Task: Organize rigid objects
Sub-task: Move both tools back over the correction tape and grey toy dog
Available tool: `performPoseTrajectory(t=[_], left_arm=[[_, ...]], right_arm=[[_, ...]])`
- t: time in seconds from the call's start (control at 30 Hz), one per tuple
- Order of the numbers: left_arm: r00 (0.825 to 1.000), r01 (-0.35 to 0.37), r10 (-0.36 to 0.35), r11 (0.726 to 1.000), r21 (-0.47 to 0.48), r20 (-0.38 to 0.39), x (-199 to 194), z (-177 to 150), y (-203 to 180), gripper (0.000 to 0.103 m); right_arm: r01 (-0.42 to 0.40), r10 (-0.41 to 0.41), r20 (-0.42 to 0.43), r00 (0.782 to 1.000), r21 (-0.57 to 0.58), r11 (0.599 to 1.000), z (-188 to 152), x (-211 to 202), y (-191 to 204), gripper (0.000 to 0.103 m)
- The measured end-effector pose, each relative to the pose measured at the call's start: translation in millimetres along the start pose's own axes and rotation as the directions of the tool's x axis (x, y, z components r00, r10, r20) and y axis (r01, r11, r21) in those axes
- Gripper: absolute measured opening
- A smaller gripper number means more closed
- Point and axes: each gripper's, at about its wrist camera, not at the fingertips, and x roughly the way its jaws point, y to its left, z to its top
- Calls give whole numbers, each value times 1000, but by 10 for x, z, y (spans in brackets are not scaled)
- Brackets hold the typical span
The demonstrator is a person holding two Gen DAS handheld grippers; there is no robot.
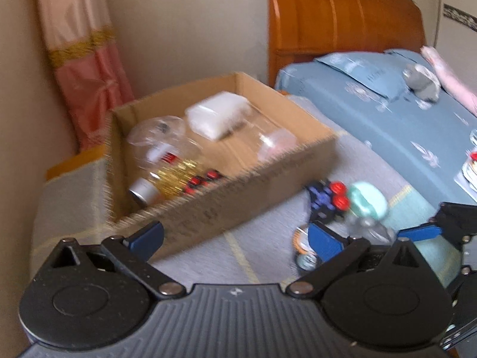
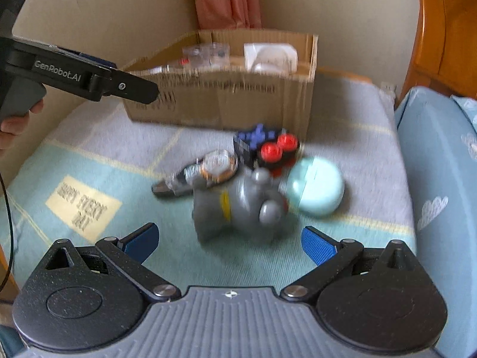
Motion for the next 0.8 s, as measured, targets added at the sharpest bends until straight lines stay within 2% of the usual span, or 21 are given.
performPoseTrajectory(t=[0.1,0.3,0.37,0.47,0.67,0.77,0.8], left_arm=[[999,25,-25,1000,15,-30,98,-53,-141,102],[995,67,-64,997,39,-77,340,-102,-354,102],[995,53,-49,998,46,-85,411,-114,-397,102],[995,50,-47,998,28,-86,460,-129,-358,102],[989,51,-52,999,-8,-139,514,-227,-226,102],[986,68,-64,997,23,-154,520,-284,-278,102],[986,54,-47,998,42,-157,535,-295,-306,103]], right_arm=[[-6,6,-2,1000,9,1000,-86,45,18,103],[48,-49,-8,999,-93,995,-168,64,154,103],[48,-47,5,999,-97,994,-189,49,162,103],[44,-43,17,999,-103,994,-208,37,157,103],[44,-43,15,999,-104,994,-215,22,168,103],[45,-42,25,999,-104,994,-233,5,174,103],[44,-42,29,999,-104,994,-240,1,176,103]])
